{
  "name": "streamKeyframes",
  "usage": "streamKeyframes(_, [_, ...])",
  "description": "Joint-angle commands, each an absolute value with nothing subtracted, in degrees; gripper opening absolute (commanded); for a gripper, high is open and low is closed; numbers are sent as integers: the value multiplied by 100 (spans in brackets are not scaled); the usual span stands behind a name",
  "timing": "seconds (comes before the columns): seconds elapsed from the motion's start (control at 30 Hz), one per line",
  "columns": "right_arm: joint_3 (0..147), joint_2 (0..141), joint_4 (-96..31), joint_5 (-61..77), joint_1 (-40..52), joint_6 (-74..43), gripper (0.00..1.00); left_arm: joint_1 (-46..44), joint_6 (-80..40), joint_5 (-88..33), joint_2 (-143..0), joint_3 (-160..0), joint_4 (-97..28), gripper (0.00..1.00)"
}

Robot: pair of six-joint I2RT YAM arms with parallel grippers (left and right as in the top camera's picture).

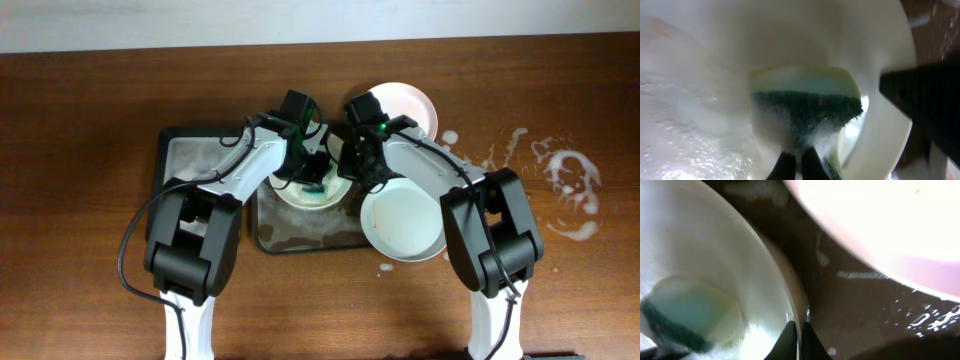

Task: Clean dirty plates on tray and stack at the side
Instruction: 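Scrub the stained white plate with the sponge while the right gripper holds it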

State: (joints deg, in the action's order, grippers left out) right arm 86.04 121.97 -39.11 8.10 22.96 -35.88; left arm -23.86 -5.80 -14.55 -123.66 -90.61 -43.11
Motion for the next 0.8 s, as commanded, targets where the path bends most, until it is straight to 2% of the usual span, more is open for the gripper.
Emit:
streamKeyframes(0.0, [8490,12265,-4007,576,2366,-3498,4,-2351,-982,-423,-12634,-8993,-3562,1])
streamKeyframes(0.17, [8490,12265,-4007,574,2366,-3498,4,-2298,-982,934,-12654,-8993,-2910,1])
streamKeyframes(0.33, [8490,12265,-4005,574,2366,-3498,4,-2298,-1081,1461,-12654,-8993,-3603,1])
streamKeyframes(0.4, [8490,12265,-4005,576,2366,-3498,4,-2298,-1221,1144,-12654,-8993,-4281,1])
streamKeyframes(0.5, [8490,12265,-4003,576,2366,-3498,4,-2298,-1212,-766,-12654,-8993,-4921,1])
streamKeyframes(0.57, [8490,12265,-4003,576,2366,-3498,4,-2305,-1190,-1927,-12654,-8993,-4786,1])
streamKeyframes(0.7, [8490,12265,-4003,576,2366,-3498,4,-2375,-1199,-2008,-12726,-8993,-3795,1])
streamKeyframes(0.77, [8490,12265,-4005,576,2366,-3498,4,-2355,-1284,-1457,-12873,-8993,-3339,1])
